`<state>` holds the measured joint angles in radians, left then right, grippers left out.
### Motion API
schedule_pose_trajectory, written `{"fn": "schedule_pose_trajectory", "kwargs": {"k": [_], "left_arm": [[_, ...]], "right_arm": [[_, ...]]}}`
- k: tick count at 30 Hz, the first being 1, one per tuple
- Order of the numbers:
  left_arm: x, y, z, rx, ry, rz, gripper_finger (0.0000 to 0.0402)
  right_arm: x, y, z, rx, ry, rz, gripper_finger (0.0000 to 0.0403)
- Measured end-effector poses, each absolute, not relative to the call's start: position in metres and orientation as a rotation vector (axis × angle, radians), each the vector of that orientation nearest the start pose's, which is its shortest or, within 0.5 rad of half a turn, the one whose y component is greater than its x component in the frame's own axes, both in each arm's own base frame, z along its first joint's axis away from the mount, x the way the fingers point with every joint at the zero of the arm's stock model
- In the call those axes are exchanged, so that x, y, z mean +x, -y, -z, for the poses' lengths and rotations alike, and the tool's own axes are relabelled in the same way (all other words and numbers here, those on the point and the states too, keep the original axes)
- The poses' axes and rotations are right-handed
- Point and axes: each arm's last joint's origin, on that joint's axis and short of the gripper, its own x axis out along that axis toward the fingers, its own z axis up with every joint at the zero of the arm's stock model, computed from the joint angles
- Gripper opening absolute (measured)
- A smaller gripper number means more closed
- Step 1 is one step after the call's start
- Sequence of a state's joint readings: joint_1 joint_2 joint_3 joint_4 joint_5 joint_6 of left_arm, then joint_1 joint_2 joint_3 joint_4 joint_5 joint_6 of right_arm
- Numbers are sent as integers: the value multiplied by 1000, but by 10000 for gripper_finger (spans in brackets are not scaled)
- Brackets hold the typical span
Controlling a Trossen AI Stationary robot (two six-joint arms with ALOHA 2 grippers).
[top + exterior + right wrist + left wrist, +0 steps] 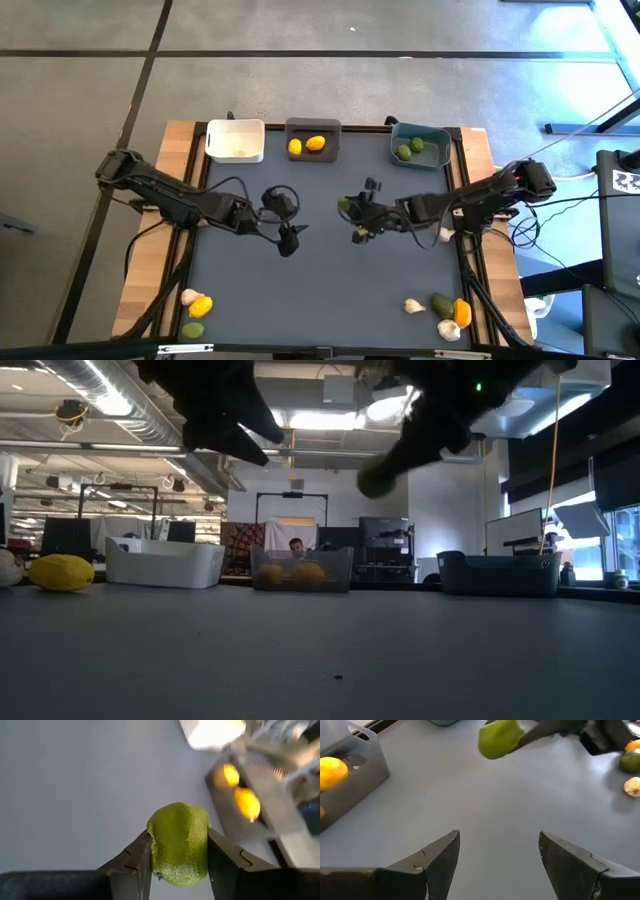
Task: Sort produce into baskets
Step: Put the lime into the blue bin
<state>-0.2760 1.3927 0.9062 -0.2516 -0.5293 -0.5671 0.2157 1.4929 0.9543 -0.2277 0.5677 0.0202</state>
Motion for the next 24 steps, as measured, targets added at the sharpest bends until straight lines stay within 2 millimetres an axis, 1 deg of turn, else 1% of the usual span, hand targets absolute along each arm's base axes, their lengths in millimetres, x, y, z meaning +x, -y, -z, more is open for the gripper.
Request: {"fn": "schedule_pose_trajectory", "kwargs": {"k": [5,11,21,24], "left_arm": [[282,65,-235,-248,-599,-427,267],[283,67,-232,-248,-607,-425,267],[282,67,-232,-248,-607,-424,267],[282,67,-232,-247,-608,-424,267]], "right_arm": [[294,-31,-218,-210,-864,393,138],[281,-8,-209,-129,-1021,513,138],[259,33,-202,-86,-1253,666,138],[249,46,-204,-72,-1317,706,138]]}}
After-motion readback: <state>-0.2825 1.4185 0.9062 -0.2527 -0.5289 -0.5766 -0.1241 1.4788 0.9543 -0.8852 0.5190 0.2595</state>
